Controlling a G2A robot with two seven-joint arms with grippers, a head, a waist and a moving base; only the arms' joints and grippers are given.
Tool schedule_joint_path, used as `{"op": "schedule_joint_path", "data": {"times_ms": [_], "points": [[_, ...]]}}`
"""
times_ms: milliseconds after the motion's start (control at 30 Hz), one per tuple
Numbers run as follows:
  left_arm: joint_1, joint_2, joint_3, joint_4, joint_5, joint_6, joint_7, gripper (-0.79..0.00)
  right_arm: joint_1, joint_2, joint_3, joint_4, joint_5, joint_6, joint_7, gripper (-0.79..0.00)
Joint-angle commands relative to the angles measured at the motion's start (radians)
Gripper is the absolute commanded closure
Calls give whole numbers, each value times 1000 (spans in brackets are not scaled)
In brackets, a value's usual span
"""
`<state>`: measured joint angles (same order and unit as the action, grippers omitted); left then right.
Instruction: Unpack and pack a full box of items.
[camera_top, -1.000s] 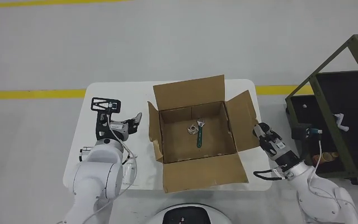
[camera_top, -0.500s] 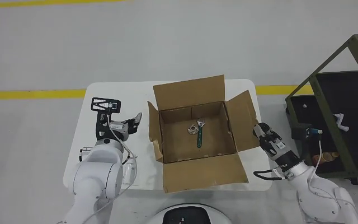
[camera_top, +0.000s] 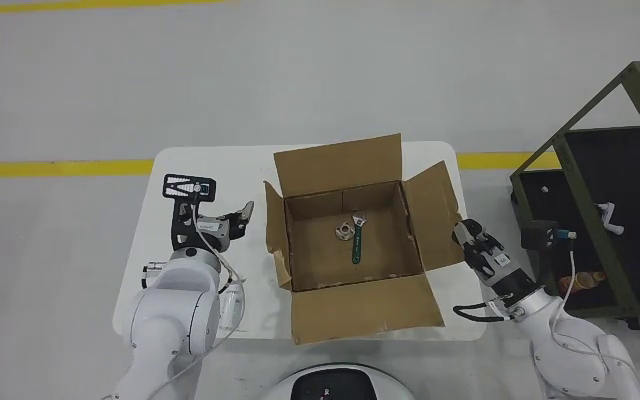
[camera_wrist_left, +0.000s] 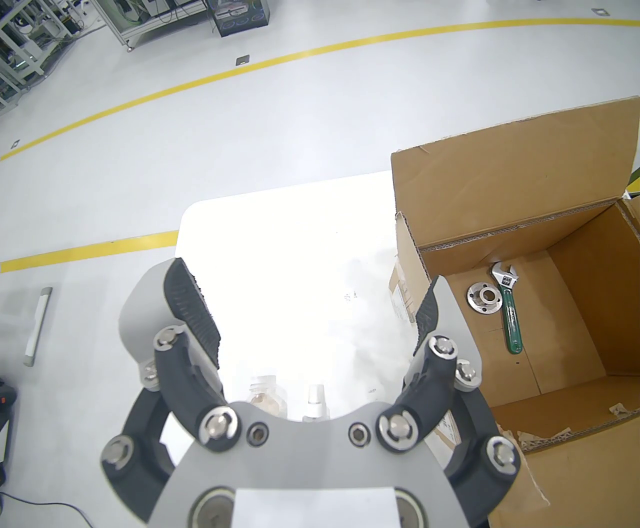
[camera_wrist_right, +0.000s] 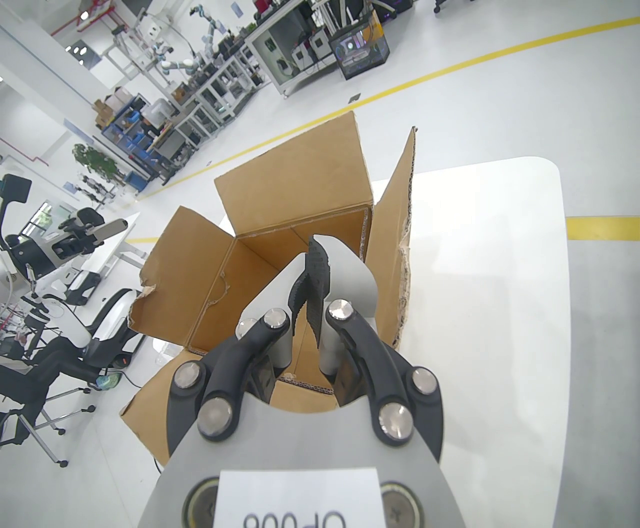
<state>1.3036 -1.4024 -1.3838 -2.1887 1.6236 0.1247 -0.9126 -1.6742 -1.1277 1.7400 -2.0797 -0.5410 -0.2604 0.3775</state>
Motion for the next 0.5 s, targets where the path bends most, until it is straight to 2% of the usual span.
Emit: {"op": "schedule_joint_path", "data": {"times_ms": [0,200,233,267,300,333,367,400,467], "points": [[0,0,0,0,0,0,0,-785,0,0,0,0,0,0,0,0],[14,1,-11,9,-11,-4,49,-785,0,0,0,0,0,0,0,0],[15,1,-13,10,-14,-8,57,-785,0,0,0,0,0,0,0,-28],[15,1,-15,10,-14,-12,65,-785,0,0,0,0,0,0,0,-139],[15,1,-18,10,-11,-13,73,-785,0,0,0,0,0,0,0,-391],[17,1,-19,11,-9,-14,78,-767,0,0,0,0,0,0,0,-785],[17,1,-20,11,-6,-13,83,-409,0,0,0,0,0,0,0,-785],[16,1,-22,10,-1,-10,89,0,0,0,0,0,0,0,0,-785],[16,1,-22,9,2,-9,101,0,0,0,0,0,0,0,0,-785]]}}
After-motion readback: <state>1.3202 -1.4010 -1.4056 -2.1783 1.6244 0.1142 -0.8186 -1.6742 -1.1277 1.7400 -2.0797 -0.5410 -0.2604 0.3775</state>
